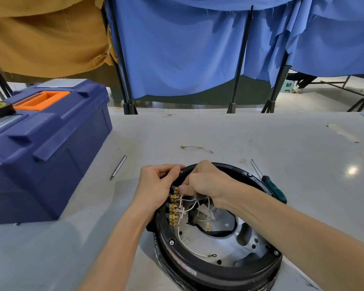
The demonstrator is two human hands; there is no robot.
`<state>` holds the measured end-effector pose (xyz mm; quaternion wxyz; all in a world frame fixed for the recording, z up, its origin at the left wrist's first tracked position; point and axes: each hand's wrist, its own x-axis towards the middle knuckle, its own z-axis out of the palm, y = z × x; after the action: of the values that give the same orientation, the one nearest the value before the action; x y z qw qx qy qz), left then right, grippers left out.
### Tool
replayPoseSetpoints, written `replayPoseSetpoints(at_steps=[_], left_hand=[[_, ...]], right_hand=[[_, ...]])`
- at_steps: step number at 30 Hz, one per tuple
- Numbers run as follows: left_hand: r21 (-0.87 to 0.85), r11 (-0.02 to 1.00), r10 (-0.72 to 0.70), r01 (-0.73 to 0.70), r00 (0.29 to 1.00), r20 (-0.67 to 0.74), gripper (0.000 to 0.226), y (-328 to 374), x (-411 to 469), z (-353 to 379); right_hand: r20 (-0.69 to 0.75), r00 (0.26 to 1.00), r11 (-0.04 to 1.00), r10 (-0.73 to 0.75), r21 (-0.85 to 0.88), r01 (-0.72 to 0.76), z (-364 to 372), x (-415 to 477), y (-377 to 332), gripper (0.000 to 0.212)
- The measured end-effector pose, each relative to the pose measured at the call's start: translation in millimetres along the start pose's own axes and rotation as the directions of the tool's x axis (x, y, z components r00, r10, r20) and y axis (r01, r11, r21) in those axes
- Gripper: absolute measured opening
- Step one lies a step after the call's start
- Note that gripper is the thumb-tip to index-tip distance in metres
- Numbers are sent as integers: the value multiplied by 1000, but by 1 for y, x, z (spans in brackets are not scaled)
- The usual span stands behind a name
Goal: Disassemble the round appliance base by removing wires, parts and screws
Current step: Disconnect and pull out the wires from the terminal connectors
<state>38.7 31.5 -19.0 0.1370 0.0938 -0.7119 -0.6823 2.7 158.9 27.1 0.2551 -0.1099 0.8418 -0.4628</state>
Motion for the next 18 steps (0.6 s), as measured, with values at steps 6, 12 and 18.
replayPoseSetpoints(at_steps=[6,12,18], left_hand=[[-1,1000,-3,3,1000,-8,16,-1,0,0],[11,1000,0,0,1000,-6,16,0,1,0],[-2,1000,10,-10,1000,4,18,1,0,1]], right_hand=[[-3,1000,1000,3,-4,-3,0,-3,1,9],[-31,999,1000,17,23,-16,0,-1,0,25],[-24,1000,1000,12,4,-12,0,-3,-2,7]])
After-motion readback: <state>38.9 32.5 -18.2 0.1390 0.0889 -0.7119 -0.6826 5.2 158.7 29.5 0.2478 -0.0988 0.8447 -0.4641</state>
